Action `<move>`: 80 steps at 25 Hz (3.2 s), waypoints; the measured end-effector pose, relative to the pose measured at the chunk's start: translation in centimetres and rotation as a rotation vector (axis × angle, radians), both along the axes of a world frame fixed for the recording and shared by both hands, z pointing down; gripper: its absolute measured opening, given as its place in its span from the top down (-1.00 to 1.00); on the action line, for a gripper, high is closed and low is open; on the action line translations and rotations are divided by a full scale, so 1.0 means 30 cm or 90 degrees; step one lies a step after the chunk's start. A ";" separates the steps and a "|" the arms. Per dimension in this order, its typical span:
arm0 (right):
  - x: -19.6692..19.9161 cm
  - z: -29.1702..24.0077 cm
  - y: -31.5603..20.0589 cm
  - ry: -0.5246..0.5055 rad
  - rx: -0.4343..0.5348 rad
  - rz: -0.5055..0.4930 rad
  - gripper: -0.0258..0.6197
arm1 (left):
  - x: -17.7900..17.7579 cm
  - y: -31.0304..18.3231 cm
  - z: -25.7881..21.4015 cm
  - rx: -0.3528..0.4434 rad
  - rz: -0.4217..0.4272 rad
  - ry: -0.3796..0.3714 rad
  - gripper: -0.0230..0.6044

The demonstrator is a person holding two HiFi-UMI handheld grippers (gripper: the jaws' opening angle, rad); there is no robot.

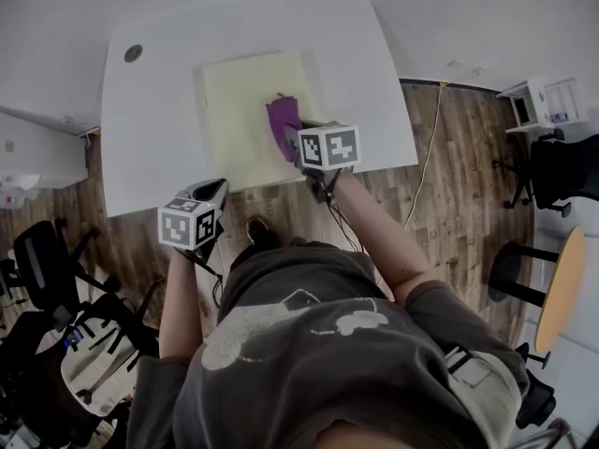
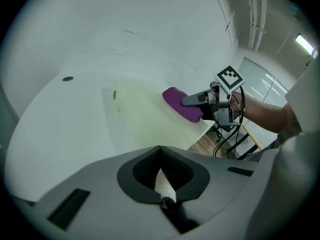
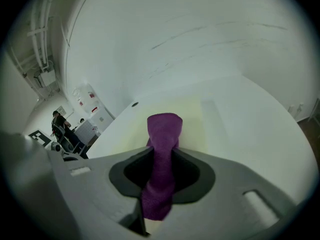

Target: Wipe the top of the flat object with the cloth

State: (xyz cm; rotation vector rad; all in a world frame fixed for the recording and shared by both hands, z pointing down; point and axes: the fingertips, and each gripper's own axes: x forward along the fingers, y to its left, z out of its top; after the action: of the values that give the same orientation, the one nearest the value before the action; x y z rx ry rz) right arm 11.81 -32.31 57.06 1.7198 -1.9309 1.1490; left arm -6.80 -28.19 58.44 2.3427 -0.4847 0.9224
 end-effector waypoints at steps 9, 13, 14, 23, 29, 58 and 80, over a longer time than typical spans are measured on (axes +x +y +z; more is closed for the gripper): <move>0.175 0.006 0.105 -0.009 -0.003 0.071 0.63 | 0.005 0.006 0.004 0.032 -0.010 -0.030 0.94; 0.193 0.013 0.137 -0.010 -0.009 0.073 0.63 | 0.010 0.007 0.001 0.048 -0.028 -0.034 0.94; 0.193 0.014 0.142 -0.012 -0.010 0.074 0.63 | 0.009 0.009 0.002 0.050 -0.032 -0.033 0.94; 0.188 -0.009 0.149 -0.011 -0.011 0.071 0.63 | 0.014 0.014 -0.005 0.065 -0.039 -0.025 0.94; 0.125 -0.052 0.123 -0.010 0.004 0.042 0.63 | 0.018 0.016 -0.004 0.072 -0.040 -0.015 0.94; -0.567 -0.033 0.108 -0.034 -0.006 -0.269 0.63 | -0.113 0.038 -0.046 0.087 -0.104 -0.023 0.94; -0.210 -0.005 0.228 -0.006 -0.021 -0.121 0.63 | 0.012 0.075 -0.016 0.077 -0.057 -0.047 0.94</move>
State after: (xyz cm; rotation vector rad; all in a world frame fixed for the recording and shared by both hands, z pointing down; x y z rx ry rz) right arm 5.51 -25.48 56.91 1.4796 -2.0190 1.1152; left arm -6.43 -25.94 57.96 2.3789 -0.6866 0.9641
